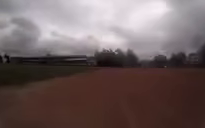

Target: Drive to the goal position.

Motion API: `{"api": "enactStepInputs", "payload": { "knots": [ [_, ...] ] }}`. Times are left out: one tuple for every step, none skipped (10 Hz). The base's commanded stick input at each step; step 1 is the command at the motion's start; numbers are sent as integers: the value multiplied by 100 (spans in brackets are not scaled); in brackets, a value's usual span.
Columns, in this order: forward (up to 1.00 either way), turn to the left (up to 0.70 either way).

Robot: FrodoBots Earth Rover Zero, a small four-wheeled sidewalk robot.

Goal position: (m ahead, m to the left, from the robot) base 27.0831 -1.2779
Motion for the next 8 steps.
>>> {"api": "enactStepInputs", "payload": {
  "knots": [
    [70,0],
    [70,0],
    [70,0],
    [70,0],
    [70,0],
    [70,0],
    [70,0],
    [70,0]
  ]
}}
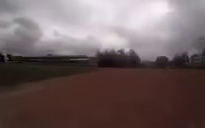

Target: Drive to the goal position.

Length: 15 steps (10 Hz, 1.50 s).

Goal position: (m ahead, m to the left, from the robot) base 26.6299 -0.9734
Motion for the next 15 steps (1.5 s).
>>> {"api": "enactStepInputs", "payload": {
  "knots": [
    [70,0],
    [70,0],
    [70,-35],
    [70,-35],
    [70,-35],
    [70,-35],
    [70,-35],
    [70,-35],
    [70,-35],
    [70,0],
    [70,0],
    [70,0],
    [70,0],
    [70,0],
    [70,0]
  ]
}}
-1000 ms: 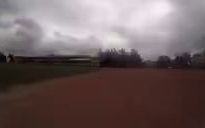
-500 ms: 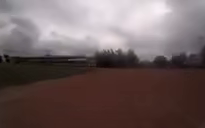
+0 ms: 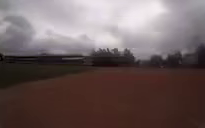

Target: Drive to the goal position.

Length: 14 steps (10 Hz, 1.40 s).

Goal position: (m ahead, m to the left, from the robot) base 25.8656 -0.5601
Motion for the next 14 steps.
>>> {"api": "enactStepInputs", "payload": {
  "knots": [
    [70,0],
    [70,0],
    [70,0],
    [70,0],
    [70,0],
    [70,0],
    [70,0],
    [70,0],
    [70,0],
    [70,0],
    [70,0],
    [70,0],
    [70,0],
    [70,0]
  ]
}}
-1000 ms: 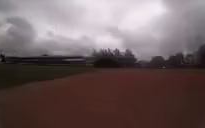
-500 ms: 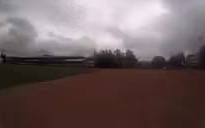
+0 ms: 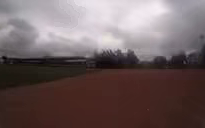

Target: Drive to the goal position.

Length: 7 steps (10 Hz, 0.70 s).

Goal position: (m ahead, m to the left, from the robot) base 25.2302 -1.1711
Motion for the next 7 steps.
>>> {"api": "enactStepInputs", "payload": {
  "knots": [
    [70,0],
    [70,0],
    [70,0],
    [70,0],
    [70,0],
    [70,0],
    [70,0]
  ]
}}
